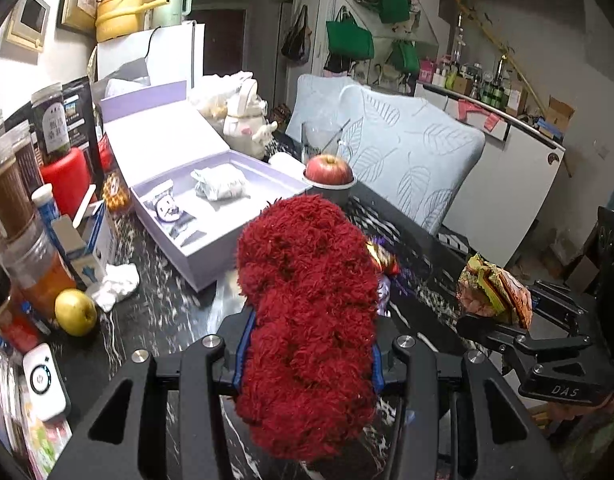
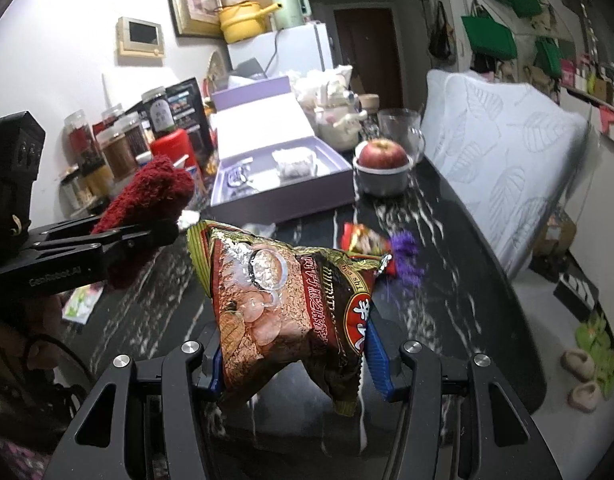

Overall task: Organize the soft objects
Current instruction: 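Carry the scrunchie and snack bag together toward the lavender gift box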

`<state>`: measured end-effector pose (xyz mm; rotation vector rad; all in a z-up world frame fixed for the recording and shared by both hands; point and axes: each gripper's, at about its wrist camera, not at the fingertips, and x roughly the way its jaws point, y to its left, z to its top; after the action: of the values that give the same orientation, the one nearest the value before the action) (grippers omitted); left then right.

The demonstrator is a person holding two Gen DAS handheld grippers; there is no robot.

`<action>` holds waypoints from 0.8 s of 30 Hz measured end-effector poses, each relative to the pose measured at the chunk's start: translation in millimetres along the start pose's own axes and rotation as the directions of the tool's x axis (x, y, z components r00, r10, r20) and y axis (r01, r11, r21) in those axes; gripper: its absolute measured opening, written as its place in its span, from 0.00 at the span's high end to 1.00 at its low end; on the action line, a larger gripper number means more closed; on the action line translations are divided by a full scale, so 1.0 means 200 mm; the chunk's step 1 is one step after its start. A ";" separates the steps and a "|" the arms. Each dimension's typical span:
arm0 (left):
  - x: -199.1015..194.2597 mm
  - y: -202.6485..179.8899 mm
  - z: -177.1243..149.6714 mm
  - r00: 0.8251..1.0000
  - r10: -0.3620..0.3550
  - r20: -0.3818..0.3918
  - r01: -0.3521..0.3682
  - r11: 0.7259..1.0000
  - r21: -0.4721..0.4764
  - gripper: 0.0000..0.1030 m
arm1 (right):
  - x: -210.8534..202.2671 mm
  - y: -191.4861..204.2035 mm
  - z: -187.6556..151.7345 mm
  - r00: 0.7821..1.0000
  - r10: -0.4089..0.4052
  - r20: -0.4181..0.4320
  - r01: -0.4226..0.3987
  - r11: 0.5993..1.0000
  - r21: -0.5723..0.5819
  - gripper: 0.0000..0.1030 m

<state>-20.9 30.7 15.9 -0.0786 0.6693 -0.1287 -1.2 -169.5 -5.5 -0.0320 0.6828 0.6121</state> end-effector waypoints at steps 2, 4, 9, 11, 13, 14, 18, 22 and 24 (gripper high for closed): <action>0.00 0.01 0.03 1.000 0.000 0.013 0.000 1.000 -0.002 0.58 | 0.00 0.00 0.04 1.000 0.005 0.011 -0.005 1.000 -0.010 0.48; 0.00 0.03 0.08 1.000 0.003 0.031 -0.003 1.000 -0.005 0.58 | 0.01 0.01 0.08 1.000 0.010 0.022 -0.010 1.000 -0.022 0.48; 0.02 0.08 0.21 0.997 0.013 0.082 -0.012 1.000 -0.009 0.58 | 0.04 0.01 0.21 0.998 0.030 0.051 -0.027 0.998 -0.052 0.48; 0.02 0.09 0.27 0.994 0.021 0.105 -0.020 1.000 -0.006 0.58 | 0.05 0.01 0.26 0.998 0.038 0.059 -0.034 0.998 -0.061 0.48; 0.02 0.11 0.33 0.992 0.027 0.127 -0.027 1.000 -0.002 0.58 | 0.06 0.00 0.31 0.997 0.042 0.070 -0.036 0.997 -0.075 0.48; 0.02 0.12 0.35 0.990 0.032 0.138 -0.032 0.999 0.001 0.58 | 0.06 0.01 0.33 0.996 0.043 0.075 -0.037 0.996 -0.083 0.48; 0.05 0.15 0.43 0.985 0.055 0.166 -0.058 0.998 0.015 0.58 | 0.11 0.02 0.45 0.995 0.044 0.091 -0.031 0.989 -0.142 0.48; 0.09 0.21 0.50 0.980 0.077 0.184 -0.081 0.997 0.012 0.58 | 0.18 0.02 0.59 0.991 0.084 0.102 -0.066 0.983 -0.174 0.48; 0.11 0.23 0.54 0.977 0.091 0.195 -0.095 0.995 0.012 0.58 | 0.22 0.03 0.66 0.990 0.087 0.110 -0.064 0.979 -0.192 0.48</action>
<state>67.2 76.9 82.1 -0.0389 0.4753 -0.0366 98.7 -112.9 72.1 -0.1450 0.5116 0.7448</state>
